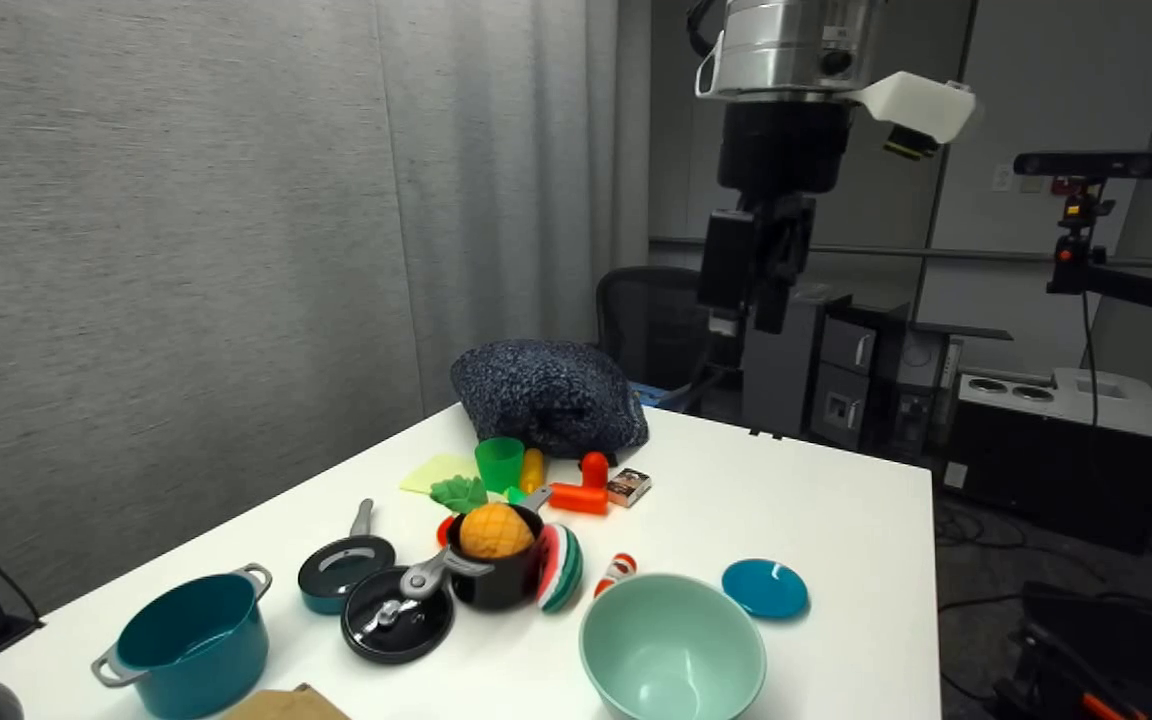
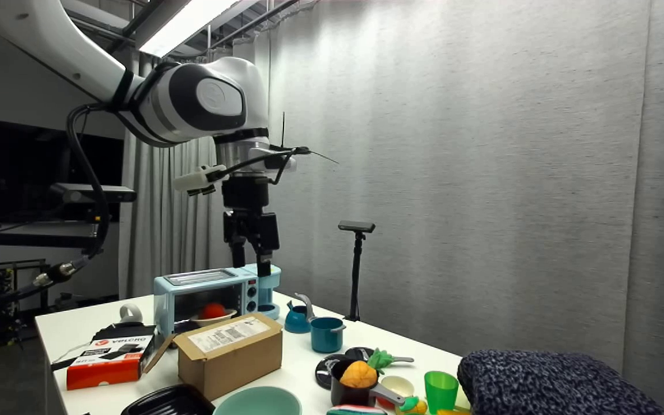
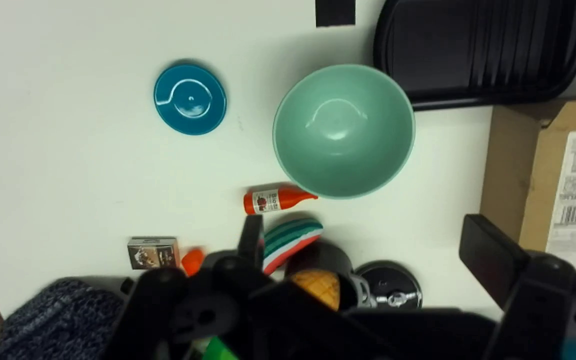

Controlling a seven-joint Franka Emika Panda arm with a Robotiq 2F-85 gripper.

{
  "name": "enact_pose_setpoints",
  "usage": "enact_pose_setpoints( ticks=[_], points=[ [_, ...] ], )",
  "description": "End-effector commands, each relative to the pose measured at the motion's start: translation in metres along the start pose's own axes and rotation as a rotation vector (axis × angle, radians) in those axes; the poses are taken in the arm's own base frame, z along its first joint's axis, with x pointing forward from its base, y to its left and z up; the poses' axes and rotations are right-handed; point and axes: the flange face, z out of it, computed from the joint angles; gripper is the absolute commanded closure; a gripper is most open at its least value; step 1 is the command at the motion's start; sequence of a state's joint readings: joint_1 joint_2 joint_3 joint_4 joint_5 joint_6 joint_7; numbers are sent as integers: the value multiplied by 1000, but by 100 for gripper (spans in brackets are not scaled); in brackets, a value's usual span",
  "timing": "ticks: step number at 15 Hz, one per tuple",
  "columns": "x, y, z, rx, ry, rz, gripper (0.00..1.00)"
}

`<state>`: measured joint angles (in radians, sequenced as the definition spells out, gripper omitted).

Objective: Move the pineapple from the pot to the bowl

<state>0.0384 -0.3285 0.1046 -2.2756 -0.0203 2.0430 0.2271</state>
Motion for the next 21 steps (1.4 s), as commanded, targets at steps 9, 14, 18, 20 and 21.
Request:
enact_pose_setpoints(
  ticks=[9, 14, 18, 20, 21],
  points=[
    [45, 17, 36, -11, 125, 160, 0],
    [44, 18, 29, -10, 138, 161, 0],
    [44, 18, 29, -10, 138, 161, 0],
    [47, 17, 36, 1, 150, 146, 0],
    [51, 17, 44, 9, 139, 158, 0]
  ],
)
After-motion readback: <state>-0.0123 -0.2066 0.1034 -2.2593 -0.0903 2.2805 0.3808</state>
